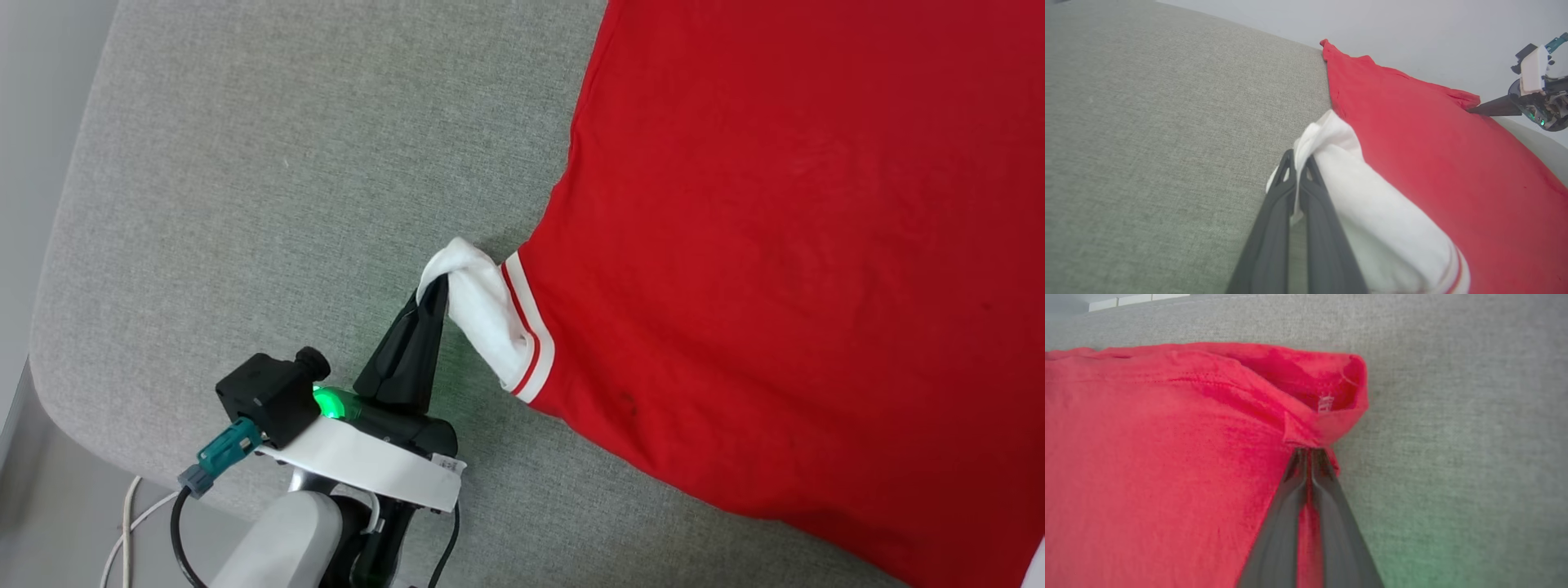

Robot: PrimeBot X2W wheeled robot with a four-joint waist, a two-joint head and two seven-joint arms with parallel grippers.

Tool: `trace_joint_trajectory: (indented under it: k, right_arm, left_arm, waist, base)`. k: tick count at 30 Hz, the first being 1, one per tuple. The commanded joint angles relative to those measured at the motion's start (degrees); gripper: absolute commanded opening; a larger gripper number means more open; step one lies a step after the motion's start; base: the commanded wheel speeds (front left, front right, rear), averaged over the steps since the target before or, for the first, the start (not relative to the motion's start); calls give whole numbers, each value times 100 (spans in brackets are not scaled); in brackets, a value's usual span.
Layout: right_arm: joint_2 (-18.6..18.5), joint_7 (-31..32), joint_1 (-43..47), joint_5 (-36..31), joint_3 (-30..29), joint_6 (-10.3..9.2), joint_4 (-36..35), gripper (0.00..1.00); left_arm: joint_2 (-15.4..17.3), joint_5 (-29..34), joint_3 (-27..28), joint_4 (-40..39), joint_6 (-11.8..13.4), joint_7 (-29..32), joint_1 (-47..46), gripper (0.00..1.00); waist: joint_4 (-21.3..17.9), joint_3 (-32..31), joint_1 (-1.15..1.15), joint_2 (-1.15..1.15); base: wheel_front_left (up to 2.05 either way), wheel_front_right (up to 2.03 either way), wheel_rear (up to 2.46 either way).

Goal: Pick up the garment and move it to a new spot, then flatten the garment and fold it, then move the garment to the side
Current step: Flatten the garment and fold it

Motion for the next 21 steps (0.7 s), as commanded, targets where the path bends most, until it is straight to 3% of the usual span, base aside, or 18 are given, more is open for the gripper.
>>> trace_joint_trajectory:
  k: [1,10,21]
  right_arm:
    - [149,127,517,-55,123,-1,163,0]
    - [-304,-219,930,604,837,-2,-676,0]
    - [-603,-424,2904,1605,1257,-1,-1984,0]
  left_arm:
    - [-25,27,49,61,-12,-37,27,0]
    - [217,-69,361,296,220,42,412,0]
    - [605,-305,814,514,624,263,986,0]
  waist:
    - [-31,-105,-1,0]
    - [-516,-928,-1,0]
    - [-1288,-1841,-1,0]
  base:
    - [0,0,0]
    - [0,0,0]
    - [0,0,0]
